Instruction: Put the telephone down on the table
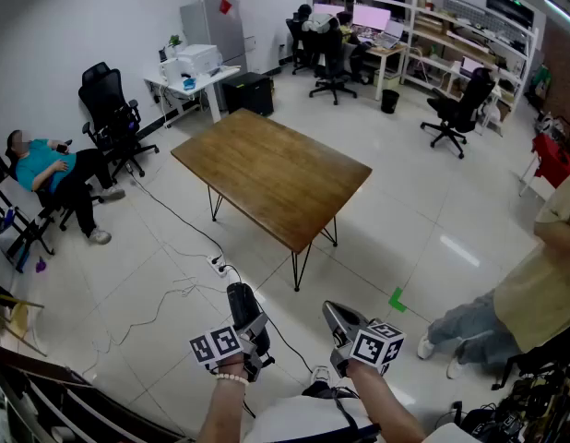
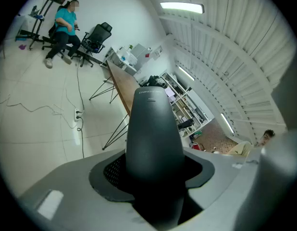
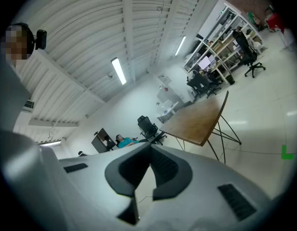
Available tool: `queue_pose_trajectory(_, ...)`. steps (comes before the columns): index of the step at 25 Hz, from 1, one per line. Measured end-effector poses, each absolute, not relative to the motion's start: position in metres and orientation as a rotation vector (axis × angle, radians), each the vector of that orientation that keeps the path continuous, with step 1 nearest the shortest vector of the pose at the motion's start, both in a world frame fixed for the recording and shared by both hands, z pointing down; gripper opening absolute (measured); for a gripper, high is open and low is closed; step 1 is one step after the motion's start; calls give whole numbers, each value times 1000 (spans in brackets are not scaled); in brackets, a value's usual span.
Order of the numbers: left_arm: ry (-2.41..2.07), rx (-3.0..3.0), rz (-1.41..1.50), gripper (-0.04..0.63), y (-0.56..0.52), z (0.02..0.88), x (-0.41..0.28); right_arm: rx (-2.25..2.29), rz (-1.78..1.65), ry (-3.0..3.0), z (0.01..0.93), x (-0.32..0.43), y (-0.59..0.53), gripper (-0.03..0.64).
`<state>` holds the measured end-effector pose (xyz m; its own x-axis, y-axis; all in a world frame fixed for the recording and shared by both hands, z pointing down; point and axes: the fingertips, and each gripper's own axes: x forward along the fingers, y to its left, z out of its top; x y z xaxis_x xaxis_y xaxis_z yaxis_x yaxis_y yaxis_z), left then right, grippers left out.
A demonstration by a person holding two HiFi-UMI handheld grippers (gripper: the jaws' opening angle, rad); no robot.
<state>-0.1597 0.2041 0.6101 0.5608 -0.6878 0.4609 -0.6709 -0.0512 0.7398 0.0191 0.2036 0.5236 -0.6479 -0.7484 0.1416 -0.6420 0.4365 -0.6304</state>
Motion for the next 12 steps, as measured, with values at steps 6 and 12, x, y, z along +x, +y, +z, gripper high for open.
queue_pose_trajectory(6, -1147, 1743, -34, 279, 187, 605, -140, -1210, -1009, 2522, 521, 39, 184, 2)
queue_pose_trajectory(12, -1170, 1748, -39, 279, 164, 601, -125, -1178, -997, 2528, 517, 57, 160, 2)
